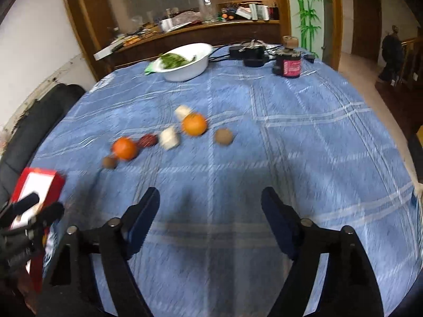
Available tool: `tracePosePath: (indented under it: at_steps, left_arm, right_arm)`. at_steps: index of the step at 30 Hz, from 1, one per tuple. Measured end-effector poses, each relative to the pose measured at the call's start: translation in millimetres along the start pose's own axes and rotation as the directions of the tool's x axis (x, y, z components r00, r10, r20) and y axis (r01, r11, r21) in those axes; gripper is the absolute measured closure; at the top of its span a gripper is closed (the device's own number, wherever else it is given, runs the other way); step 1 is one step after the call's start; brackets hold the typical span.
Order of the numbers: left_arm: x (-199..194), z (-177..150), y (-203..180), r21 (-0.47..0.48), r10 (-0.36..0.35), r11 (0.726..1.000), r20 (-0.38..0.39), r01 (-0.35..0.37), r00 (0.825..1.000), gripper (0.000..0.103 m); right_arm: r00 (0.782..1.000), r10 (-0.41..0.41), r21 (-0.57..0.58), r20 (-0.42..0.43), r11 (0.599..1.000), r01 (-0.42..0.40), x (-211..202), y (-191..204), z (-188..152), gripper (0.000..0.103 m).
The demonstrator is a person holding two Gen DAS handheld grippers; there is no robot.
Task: Organize fruits
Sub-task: 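Move both open grippers back toward the fruits on the cloth, then grasp a brown round fruit with the right gripper while the left grasps another brown fruit, then carry both brown round fruits over the red-rimmed tray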
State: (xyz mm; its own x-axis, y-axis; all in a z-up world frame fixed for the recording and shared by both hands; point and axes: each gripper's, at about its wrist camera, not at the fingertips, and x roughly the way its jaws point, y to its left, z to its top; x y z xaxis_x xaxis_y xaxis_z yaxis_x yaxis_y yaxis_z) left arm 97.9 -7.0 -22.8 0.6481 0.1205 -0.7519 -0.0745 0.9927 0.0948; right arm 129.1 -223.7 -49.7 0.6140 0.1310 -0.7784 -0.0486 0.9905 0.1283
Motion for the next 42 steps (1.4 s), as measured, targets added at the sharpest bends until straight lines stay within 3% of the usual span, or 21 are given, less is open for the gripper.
tracePosePath:
  at_steps: [5,10,14,15,19,22,23,27,42]
  left_arm:
    - [26,14,0,-0.041,-0.026,0.999,-0.005,0.026,1.000,0.022]
    - [41,24,-4,-0.054,-0.040,0.998,-0.005,0.040,0.999,0.022]
    - [52,31,-13,-0.044,-0.042,0.998,-0.012,0.041,0.999,0.023]
    - [54,31,-14,-0.043,-0.043,0.998,-0.020,0.043,0.999,0.027]
    - [65,28,-25,-0.009,-0.050,0.999,-0.063,0.050,0.997,0.044]
    - [63,29,-23,-0.027,-0.037,0.999,-0.029,0.036,0.999,0.069]
    - [62,31,-25,-0.011,-0.036,0.999,-0.028,0.035,0.999,0.082]
    - [51,30,-23,-0.021,-0.050,0.999,-0.056,0.049,0.997,0.082]
    - [-28,-22,-3,-0.020,-0.112,0.993,0.031,0.112,0.993,0.082]
  right_arm:
    - [0.998,-0.064,-0.030,-0.023,0.998,0.063,44,-9,34,0.044]
    - [0.994,-0.099,-0.060,-0.049,0.994,0.096,75,-8,48,0.054]
    - [0.991,-0.124,-0.088,-0.057,0.989,0.119,83,-4,50,0.076]
    - [0.990,-0.125,-0.086,-0.059,0.989,0.120,83,-4,51,0.078]
    - [0.992,-0.110,-0.082,-0.063,0.991,0.105,83,-6,51,0.078]
    - [0.993,-0.103,-0.084,-0.063,0.992,0.098,81,-7,50,0.078]
    - [0.993,-0.100,-0.082,-0.064,0.992,0.095,81,-7,49,0.078]
    - [0.994,-0.088,-0.086,-0.066,0.993,0.082,73,-6,44,0.078]
    - [0.999,-0.033,-0.066,0.029,0.997,0.035,-11,3,0,0.078]
